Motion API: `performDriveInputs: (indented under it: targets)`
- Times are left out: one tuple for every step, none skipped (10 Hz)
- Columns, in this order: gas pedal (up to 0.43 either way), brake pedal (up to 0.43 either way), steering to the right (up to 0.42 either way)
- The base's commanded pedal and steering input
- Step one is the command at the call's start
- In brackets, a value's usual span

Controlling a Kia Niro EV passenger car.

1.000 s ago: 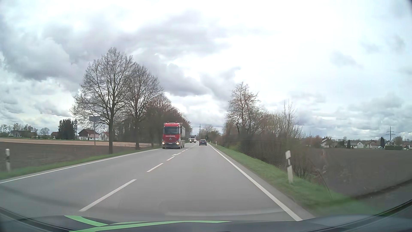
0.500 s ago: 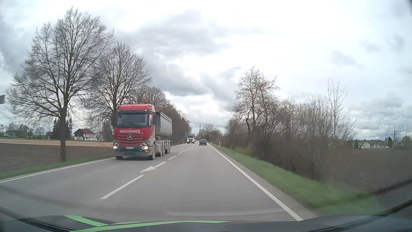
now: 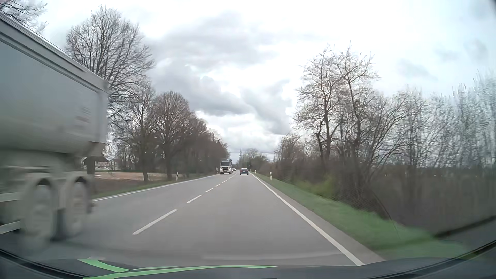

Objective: Follow the waypoints while adhering to traffic rules and regulations

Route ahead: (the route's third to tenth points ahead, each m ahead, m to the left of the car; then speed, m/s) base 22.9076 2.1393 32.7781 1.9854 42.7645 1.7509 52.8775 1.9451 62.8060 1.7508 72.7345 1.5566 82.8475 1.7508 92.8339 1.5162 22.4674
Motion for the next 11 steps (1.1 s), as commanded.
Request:
performDriveInputs:
  targets:
    - [0.260,0.000,0.001]
    - [0.260,0.000,0.001]
    - [0.260,0.000,0.001]
    - [0.260,0.000,0.001]
    - [0.260,0.000,0.001]
    - [0.260,0.000,0.001]
    - [0.260,0.000,0.001]
    - [0.260,0.000,0.002]
    - [0.260,0.000,0.002]
    - [0.260,0.000,0.002]
    - [0.260,0.000,0.002]
